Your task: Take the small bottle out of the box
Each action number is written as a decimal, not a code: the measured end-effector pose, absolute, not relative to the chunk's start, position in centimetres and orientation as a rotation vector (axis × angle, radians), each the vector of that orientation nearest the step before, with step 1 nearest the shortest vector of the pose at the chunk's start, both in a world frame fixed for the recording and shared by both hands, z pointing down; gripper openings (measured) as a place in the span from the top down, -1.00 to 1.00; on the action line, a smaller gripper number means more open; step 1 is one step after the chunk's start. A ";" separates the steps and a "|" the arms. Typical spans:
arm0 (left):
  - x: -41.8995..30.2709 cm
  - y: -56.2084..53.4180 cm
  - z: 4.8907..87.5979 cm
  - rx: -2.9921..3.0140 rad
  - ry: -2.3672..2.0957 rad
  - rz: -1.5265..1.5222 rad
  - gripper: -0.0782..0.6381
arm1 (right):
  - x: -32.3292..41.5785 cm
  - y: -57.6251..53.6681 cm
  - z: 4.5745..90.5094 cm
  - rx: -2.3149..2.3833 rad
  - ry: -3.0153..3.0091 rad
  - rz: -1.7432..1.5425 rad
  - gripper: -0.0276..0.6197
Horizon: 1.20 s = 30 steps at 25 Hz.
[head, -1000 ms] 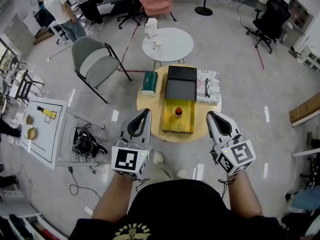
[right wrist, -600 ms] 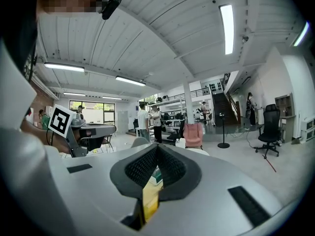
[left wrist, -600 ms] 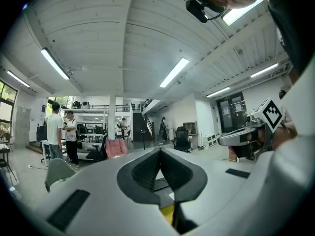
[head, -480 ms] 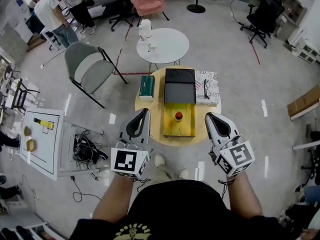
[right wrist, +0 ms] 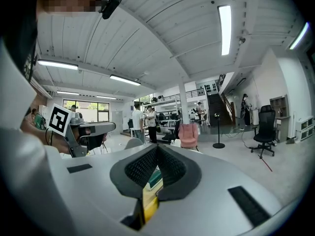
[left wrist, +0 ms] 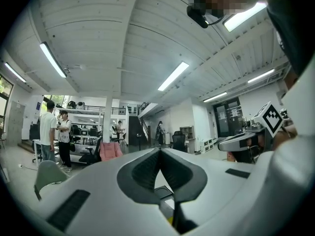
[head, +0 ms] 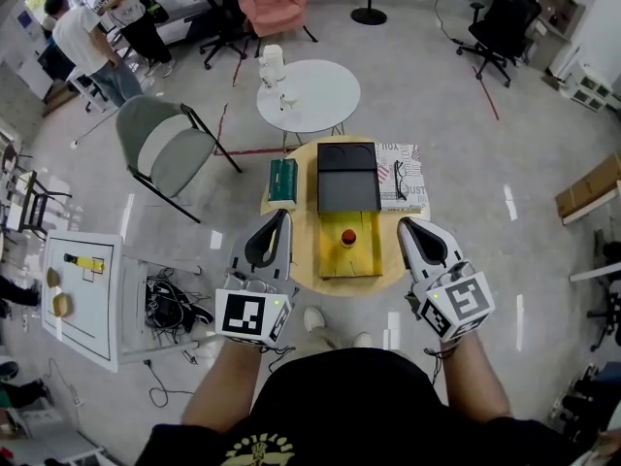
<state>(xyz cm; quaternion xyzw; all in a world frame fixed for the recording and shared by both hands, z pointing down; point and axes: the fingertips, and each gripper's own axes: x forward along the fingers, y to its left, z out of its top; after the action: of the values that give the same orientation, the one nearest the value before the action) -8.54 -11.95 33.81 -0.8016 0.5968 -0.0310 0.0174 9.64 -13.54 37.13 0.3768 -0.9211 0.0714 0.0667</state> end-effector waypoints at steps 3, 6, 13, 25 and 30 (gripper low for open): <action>-8.7 -12.9 34.2 -2.517 1.835 -0.084 0.74 | 9.2 -14.3 37.4 1.146 -2.766 0.215 0.87; -8.8 -13.8 34.9 -2.545 1.820 -0.098 0.74 | 8.8 -15.2 37.5 1.160 -2.756 0.214 0.87; -9.9 -15.4 35.5 -2.584 1.770 -0.129 0.74 | 7.3 -16.4 37.8 1.196 -2.734 0.223 0.87; -10.9 -17.8 37.4 -2.691 1.631 -0.158 0.74 | 5.4 -17.0 39.5 1.293 -2.668 0.249 0.87; -12.0 -18.7 37.6 -2.708 1.598 -0.147 0.74 | 4.3 -16.8 39.7 1.325 -2.641 0.244 0.87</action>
<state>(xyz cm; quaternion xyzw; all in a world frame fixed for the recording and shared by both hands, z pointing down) -12.03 -18.68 37.58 -0.8603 0.5076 -0.0468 -0.0029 4.30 -16.81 39.73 0.4451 -0.8873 0.0819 0.0884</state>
